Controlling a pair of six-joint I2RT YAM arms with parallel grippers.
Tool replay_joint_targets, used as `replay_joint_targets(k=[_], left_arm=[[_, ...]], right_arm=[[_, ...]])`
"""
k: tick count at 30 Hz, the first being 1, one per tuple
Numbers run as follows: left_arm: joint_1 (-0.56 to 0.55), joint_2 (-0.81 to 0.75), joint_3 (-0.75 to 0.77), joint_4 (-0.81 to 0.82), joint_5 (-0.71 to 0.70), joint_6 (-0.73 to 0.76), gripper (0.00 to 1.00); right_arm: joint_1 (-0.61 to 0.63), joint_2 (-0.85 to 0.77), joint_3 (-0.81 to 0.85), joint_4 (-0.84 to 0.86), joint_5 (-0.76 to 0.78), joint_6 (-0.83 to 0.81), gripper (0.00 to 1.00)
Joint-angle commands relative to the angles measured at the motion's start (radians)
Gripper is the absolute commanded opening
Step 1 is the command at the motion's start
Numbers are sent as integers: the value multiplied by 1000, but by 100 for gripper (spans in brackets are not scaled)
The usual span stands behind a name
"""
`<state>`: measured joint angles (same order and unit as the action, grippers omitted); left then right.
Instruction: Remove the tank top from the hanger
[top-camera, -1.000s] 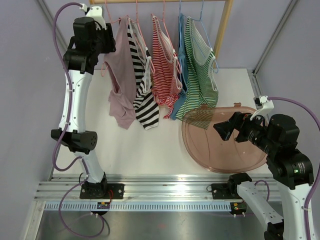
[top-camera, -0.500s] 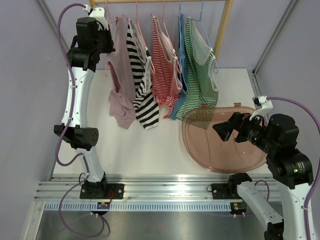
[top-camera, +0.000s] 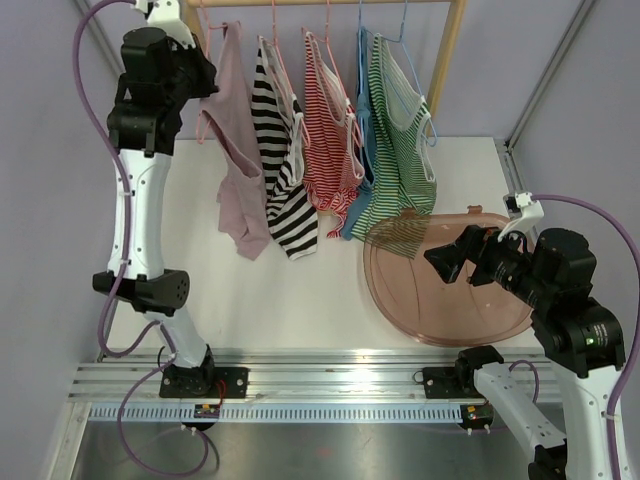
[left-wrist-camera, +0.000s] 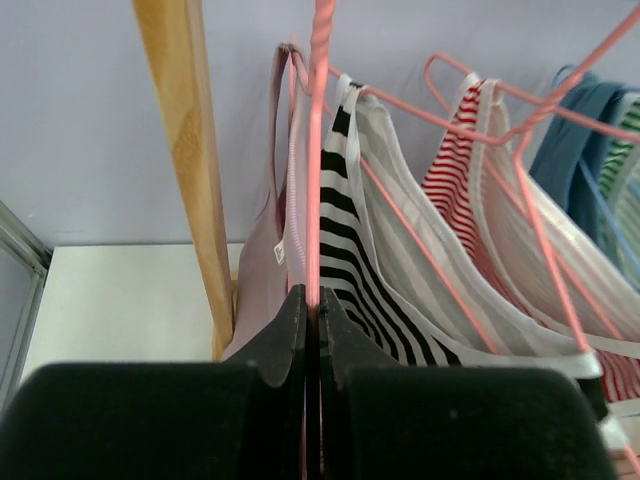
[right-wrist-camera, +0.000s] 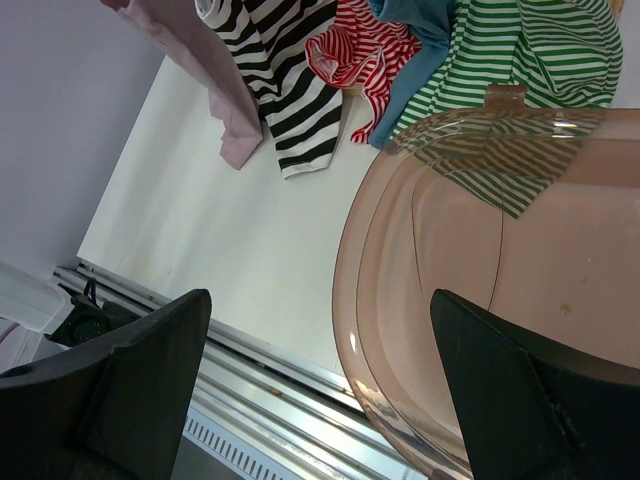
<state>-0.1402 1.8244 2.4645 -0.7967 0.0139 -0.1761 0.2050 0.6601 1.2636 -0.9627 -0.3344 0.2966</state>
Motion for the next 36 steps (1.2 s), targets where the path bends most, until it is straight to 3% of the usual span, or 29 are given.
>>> replay_joint_targets(k=[1, 7, 13, 21, 23, 27, 31, 34, 36], left_arm=[[-2, -129, 13, 103, -9, -20, 0], [-2, -322, -144, 77, 35, -45, 0], [-2, -457, -127, -93, 92, -62, 0], [-2, -661, -163, -219, 285, -34, 0], [-2, -756, -252, -219, 342, -30, 0], [-2, -931, -580, -177, 400, -37, 0], [-9, -1036, -767, -135, 541, -63, 0], [-15, -1094, -913, -104, 696, -105, 0], [-35, -1125, -998, -79, 715, -111, 0]], right_arm=[[8, -11, 13, 47, -21, 7, 100], [7, -4, 33, 73, -64, 10, 100], [8, 27, 92, 102, -139, 22, 99], [8, 76, 181, 133, -221, 59, 99], [7, 72, 155, 191, -250, 87, 99], [7, 93, 90, 313, -372, 194, 99], [7, 130, -7, 535, -520, 324, 99], [10, 174, -87, 694, -538, 423, 99], [49, 199, -147, 808, -516, 484, 100]])
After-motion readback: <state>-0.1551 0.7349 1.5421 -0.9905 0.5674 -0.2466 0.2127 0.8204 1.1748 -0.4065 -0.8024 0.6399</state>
